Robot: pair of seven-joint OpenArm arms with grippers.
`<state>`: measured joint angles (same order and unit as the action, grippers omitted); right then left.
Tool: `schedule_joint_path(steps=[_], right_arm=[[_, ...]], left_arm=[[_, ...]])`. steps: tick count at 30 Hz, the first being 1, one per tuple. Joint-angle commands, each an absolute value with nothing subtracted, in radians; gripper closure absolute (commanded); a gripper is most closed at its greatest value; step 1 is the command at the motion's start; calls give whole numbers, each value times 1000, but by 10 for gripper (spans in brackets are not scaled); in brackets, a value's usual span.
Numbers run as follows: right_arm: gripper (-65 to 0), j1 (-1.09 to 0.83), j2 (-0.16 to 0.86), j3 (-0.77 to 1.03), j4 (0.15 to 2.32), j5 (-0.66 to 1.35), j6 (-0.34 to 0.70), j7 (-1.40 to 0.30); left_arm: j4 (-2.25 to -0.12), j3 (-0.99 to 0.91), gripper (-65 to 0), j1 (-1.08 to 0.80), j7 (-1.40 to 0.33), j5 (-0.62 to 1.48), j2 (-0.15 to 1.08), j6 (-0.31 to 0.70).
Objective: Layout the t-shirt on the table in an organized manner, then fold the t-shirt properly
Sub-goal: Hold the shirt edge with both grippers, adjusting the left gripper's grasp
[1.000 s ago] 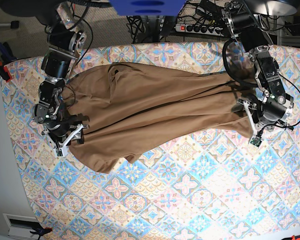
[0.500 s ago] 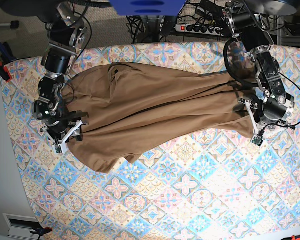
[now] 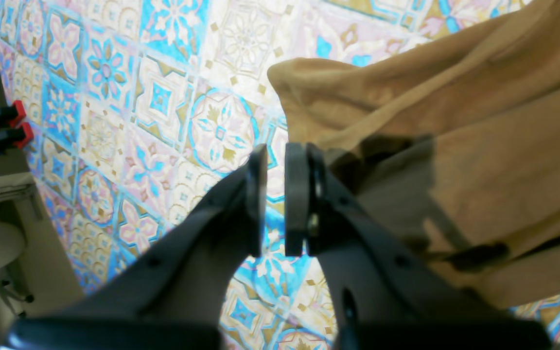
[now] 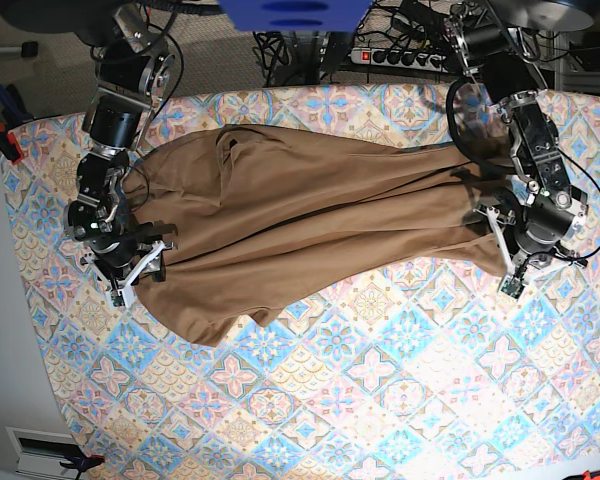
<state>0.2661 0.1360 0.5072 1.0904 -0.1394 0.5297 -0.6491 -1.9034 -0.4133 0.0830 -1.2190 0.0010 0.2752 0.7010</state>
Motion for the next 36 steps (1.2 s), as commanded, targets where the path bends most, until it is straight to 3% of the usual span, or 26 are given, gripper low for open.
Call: schedule_joint_path(steps=[1, 11, 17, 36], right_arm=[[-312, 283, 147, 509, 1104, -142, 527, -653], [-312, 283, 147, 507, 1104, -142, 527, -653], [-312, 283, 147, 507, 1104, -142, 527, -653], [-312, 283, 147, 507, 1104, -142, 527, -653]], left_arm=[[-1916, -417, -68, 99, -1205, -18, 289, 698], [-1639, -404, -90, 87, -851, -205, 283, 698], [-1638, -387, -230, 82, -848, -197, 300, 698], [-1587, -294, -232, 64, -842, -203, 351, 698]])
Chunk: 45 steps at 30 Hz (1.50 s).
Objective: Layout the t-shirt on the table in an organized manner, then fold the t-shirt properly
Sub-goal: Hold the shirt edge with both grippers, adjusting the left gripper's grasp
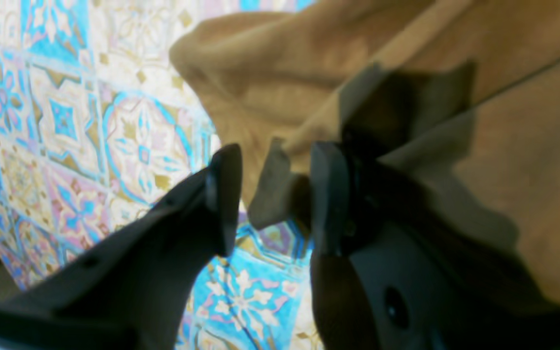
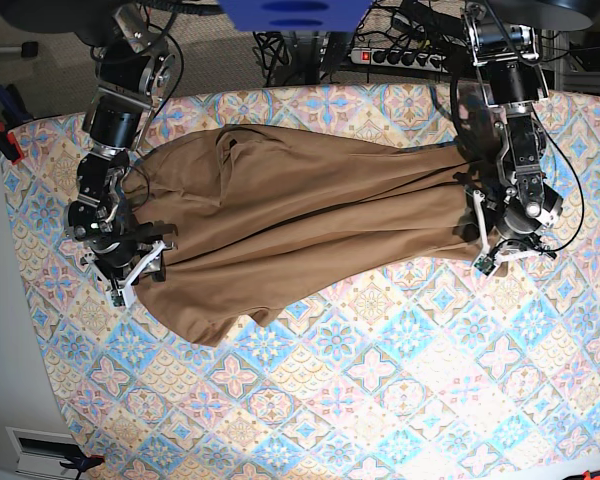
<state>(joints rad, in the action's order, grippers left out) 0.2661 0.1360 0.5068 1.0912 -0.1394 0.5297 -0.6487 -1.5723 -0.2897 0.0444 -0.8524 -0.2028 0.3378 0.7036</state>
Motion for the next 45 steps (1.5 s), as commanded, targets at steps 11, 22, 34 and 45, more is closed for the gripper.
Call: schedule_joint_path(steps=[11, 22, 34, 45], right_arm=[[-312, 283, 147, 507, 1104, -142, 527, -653], [-312, 285, 145, 506, 1104, -142, 527, -653], [-312, 283, 145, 506, 1104, -142, 527, -653], [-312, 283, 145, 506, 1104, -143, 527, -653]], left_arm=[[-1658, -295, -232, 7, -846, -189, 417, 698], [-1676, -297, -232, -39, -843, -136, 415, 698], [-1587, -255, -232, 42, -842, -137, 412, 698], [-1411, -252, -90, 191, -842, -139, 417, 698]])
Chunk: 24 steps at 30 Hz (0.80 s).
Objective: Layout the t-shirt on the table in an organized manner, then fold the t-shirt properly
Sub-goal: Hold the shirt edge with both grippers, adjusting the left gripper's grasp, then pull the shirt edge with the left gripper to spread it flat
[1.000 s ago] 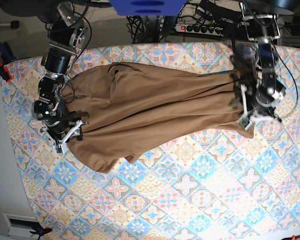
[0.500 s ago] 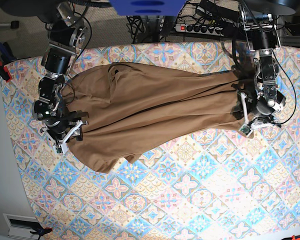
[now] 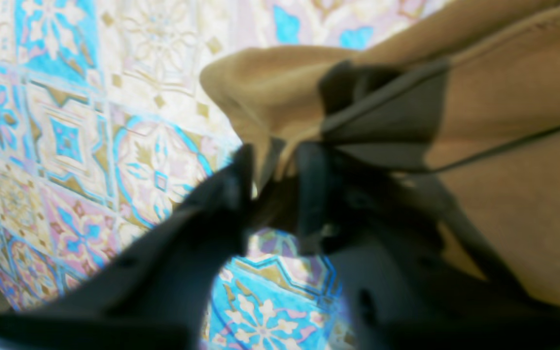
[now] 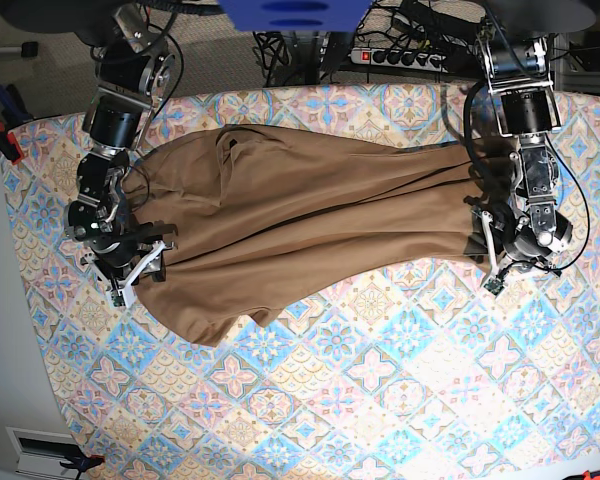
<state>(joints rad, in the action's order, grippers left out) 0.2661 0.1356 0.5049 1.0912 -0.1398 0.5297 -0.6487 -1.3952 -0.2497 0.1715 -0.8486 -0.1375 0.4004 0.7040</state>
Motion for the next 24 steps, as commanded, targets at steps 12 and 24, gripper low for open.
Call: schedule_joint_path(steps=[12, 24], right_arm=[[-312, 283, 145, 504, 1104, -143, 527, -653], [-312, 237, 147, 506, 1104, -143, 527, -653]], left_arm=[[-1412, -259, 0, 414, -849, -139, 341, 698], [-843, -260, 0, 805, -667, -216, 266, 698]])
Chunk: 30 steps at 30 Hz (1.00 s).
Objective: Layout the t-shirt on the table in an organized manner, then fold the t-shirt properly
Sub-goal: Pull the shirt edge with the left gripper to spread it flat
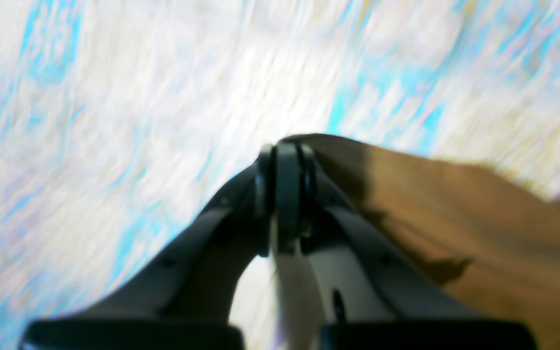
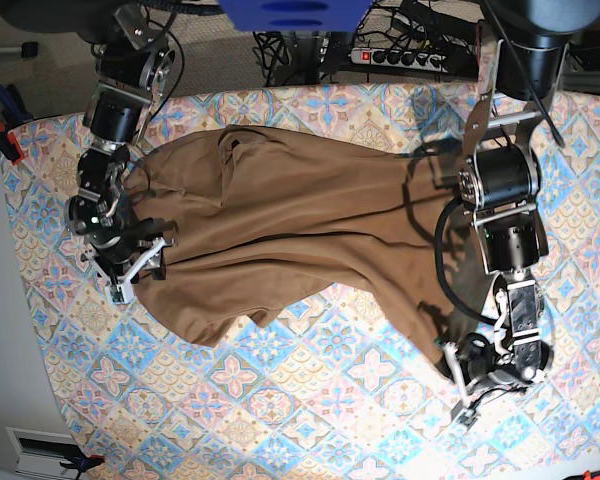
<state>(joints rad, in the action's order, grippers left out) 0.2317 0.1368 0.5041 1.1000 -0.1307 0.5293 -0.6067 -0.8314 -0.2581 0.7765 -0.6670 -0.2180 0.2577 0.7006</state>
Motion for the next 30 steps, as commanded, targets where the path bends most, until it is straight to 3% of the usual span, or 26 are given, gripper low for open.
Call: schedule_joint_path(steps=[1, 8, 14, 22, 27, 28, 30], right_arm=[[-312, 234, 147, 506, 1104, -143, 527, -653], [-312, 234, 147, 510, 1104, -143, 516, -653], [-312, 232, 151, 510, 1104, -143, 326, -653], [-312, 239, 148, 509, 1104, -143, 194, -653], [-312, 236, 147, 506, 1156, -143, 188, -653], [-312, 236, 147, 504, 1182, -143, 188, -651], [-312, 236, 147, 504, 1239, -143, 188, -651]], left_arm=[[-805, -260, 0, 817, -619, -216, 268, 698], [-720, -295, 0, 819, -570, -216, 332, 698], [-719, -335, 0, 722, -568, -217, 421, 698], [-719, -341, 0, 659, -565, -259, 441, 698], [-722, -337, 0, 664, -565, -257, 410, 698], [-723, -337, -10, 665, -564, -257, 403, 698], [-750, -337, -98, 667, -564, -254, 390, 698]])
